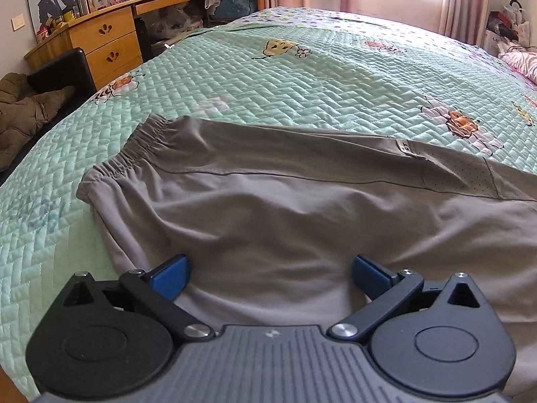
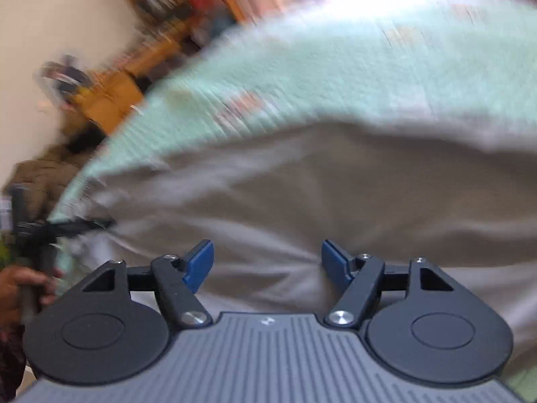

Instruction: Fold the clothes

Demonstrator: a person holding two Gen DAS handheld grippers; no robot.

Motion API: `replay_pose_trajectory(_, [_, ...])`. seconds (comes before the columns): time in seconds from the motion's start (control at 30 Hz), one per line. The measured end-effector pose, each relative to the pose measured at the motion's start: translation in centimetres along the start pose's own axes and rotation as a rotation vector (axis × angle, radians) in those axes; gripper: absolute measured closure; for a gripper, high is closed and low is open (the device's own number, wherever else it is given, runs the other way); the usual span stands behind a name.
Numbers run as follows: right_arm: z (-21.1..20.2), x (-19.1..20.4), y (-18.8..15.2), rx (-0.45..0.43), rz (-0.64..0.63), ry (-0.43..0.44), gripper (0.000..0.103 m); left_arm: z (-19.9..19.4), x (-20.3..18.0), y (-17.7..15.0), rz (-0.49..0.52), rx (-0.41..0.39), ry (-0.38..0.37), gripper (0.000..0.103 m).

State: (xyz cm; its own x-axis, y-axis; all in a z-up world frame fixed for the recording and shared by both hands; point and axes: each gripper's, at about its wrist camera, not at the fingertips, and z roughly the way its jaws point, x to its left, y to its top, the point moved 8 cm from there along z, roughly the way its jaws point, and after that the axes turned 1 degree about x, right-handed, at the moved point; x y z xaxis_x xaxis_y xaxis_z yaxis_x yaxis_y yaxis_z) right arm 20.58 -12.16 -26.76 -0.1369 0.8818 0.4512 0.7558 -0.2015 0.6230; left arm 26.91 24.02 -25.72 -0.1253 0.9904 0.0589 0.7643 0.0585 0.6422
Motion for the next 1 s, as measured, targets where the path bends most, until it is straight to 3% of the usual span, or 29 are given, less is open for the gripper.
replay_pose_trajectory(0.23, [-2.1,1.7,0.4,-0.007,-0.037,-0.01,0.031,0.0,-0.1,0.1,0.0,-0.002,0.005,0.0])
replay_pose_trajectory(0.37, [-2.5,2.8,0.9,-0.045,-0.196,-0.129,0.027,0.1,-0.1,0.0,-0.002,-0.007,0.008,0.0])
replay_pose_trajectory(0.5, [-0.6,0.5,-1.2,0.093,-0.226,-0.266,0.026,0.1,-0.2,0.1,-0.002,-0.008,0.019,0.0])
replay_pose_trajectory(0.73, [-4.3,0.1,-1.4,-0.032,-0.126,-0.171,0.025,0.1,-0.3,0.4,-0.007,-0.003,0.036,0.0])
replay_pose_trajectory(1.0, [-6.4,0.4,-3.0,-0.053,-0.159,-0.155,0.025,-1.3,-0.9,0.7,0.007,-0.033,0.073,0.001])
